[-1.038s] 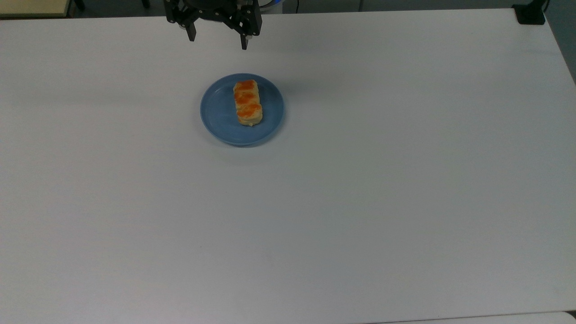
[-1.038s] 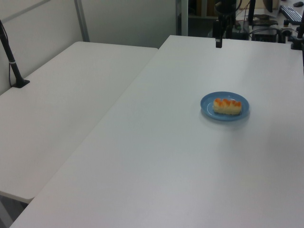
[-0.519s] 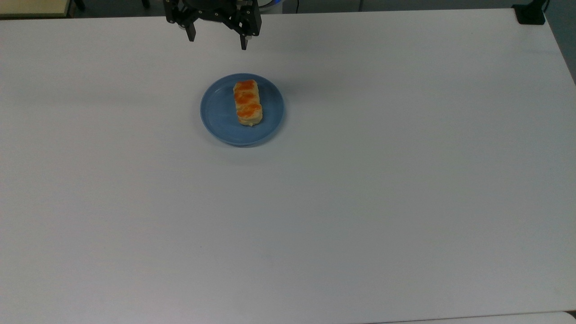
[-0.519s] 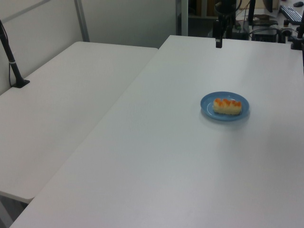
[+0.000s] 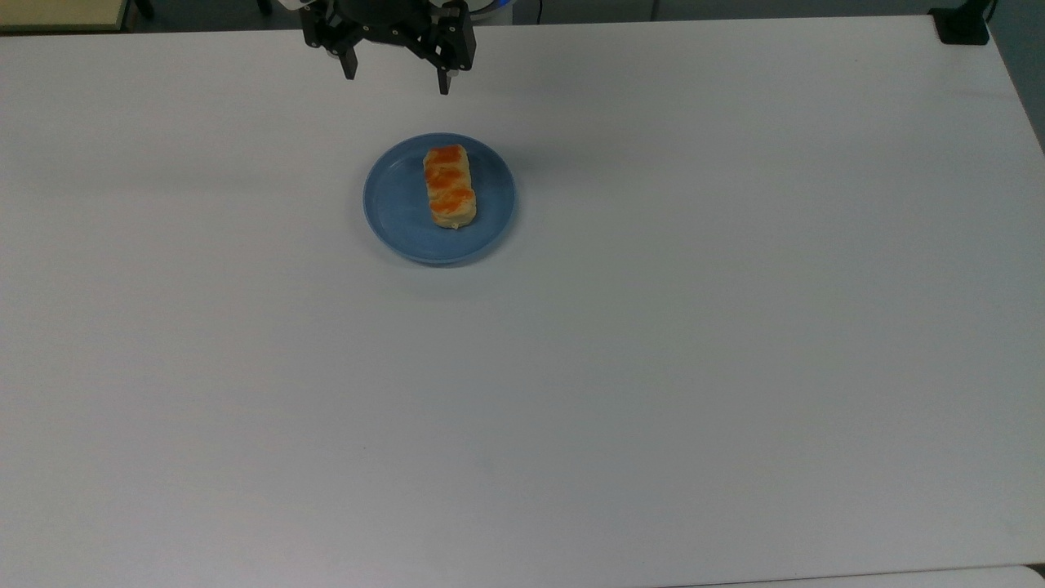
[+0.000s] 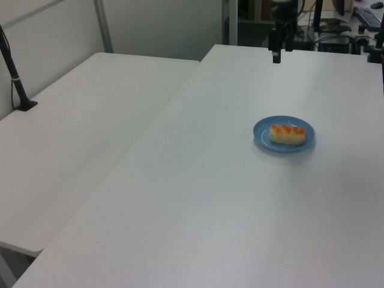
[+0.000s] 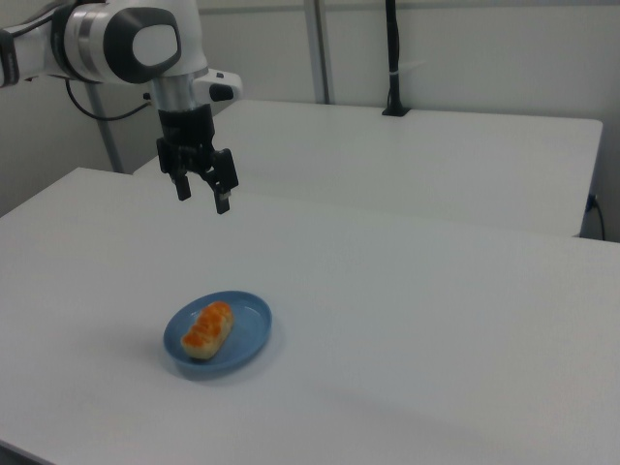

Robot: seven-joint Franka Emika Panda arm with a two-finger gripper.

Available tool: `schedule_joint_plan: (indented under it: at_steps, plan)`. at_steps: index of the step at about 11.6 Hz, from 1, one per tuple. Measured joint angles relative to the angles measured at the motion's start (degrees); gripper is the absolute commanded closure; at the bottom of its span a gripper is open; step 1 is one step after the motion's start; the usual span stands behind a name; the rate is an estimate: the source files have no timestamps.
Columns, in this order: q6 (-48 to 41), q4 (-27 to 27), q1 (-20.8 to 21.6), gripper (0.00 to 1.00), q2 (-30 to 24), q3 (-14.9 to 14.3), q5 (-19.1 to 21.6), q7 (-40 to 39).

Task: Put the bread on the table
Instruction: 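Lower the gripper onto the bread roll and close on it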

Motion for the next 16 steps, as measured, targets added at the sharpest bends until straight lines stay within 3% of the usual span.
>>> schedule_joint_plan:
  at_steps: [4,9,13,15,16]
  plan:
    - [0.7,-4.0,0.9,0.00,1.3,0.6,0.0,-1.3]
    - [15.7,-15.1,3.5,0.00,5.6,0.7,-2.3,-1.4]
    - [20.9,-16.3,4.1,0.00,10.9,0.7,-4.2,-1.4]
    - [20.9,-17.0,4.0,0.19,12.5,0.7,-4.3,-3.3]
    - [20.9,-17.7,4.0,0.41,12.7,0.7,-4.3,-4.2]
